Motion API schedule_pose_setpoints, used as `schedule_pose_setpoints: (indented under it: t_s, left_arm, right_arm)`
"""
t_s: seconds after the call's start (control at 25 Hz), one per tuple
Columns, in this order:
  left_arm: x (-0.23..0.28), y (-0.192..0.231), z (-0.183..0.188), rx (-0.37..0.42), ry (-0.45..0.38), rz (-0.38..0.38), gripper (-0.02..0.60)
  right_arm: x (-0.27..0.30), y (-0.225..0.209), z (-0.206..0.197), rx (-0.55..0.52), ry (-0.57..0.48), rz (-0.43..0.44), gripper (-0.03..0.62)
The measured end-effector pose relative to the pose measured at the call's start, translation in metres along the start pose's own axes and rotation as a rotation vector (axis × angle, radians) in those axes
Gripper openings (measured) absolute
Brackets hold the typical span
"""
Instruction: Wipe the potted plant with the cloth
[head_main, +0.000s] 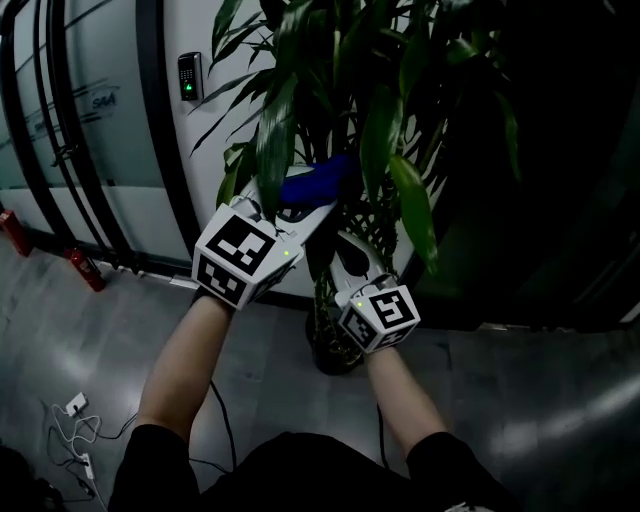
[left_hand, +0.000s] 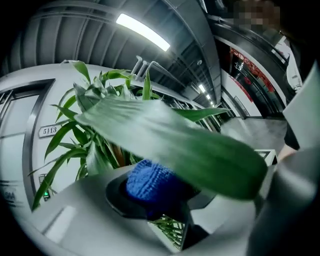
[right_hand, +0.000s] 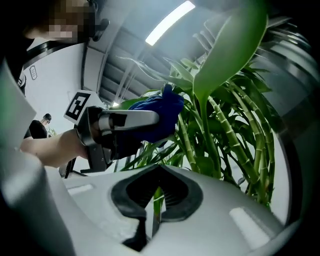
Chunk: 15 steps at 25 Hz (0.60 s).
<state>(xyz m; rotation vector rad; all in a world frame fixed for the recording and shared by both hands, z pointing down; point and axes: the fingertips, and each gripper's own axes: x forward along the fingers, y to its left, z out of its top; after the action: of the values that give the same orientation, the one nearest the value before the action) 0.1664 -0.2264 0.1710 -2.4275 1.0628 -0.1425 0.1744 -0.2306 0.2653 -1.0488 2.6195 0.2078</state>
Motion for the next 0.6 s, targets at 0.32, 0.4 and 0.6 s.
schedule_pose_setpoints:
  t_s: [0.32, 0.4, 0.6]
  left_arm:
    - [0.008, -0.041, -0.012, -0.002, 0.059, -0.139, 0.155]
    - [0.006, -0.048, -0.018, 0.024, 0.078, -0.159, 0.155]
    - [-0.005, -0.058, -0.030, -0.005, 0.094, -0.195, 0.155]
  right_arm:
    - [-0.001, 0.010, 0.003, -0.049, -0.024, 0.012, 0.003]
    - [0.000, 0.014, 0.001, -0.092, -0.016, 0.019, 0.003]
    - [-0.002, 0.015, -0.016, -0.136, 0.030, 0.003, 0.003]
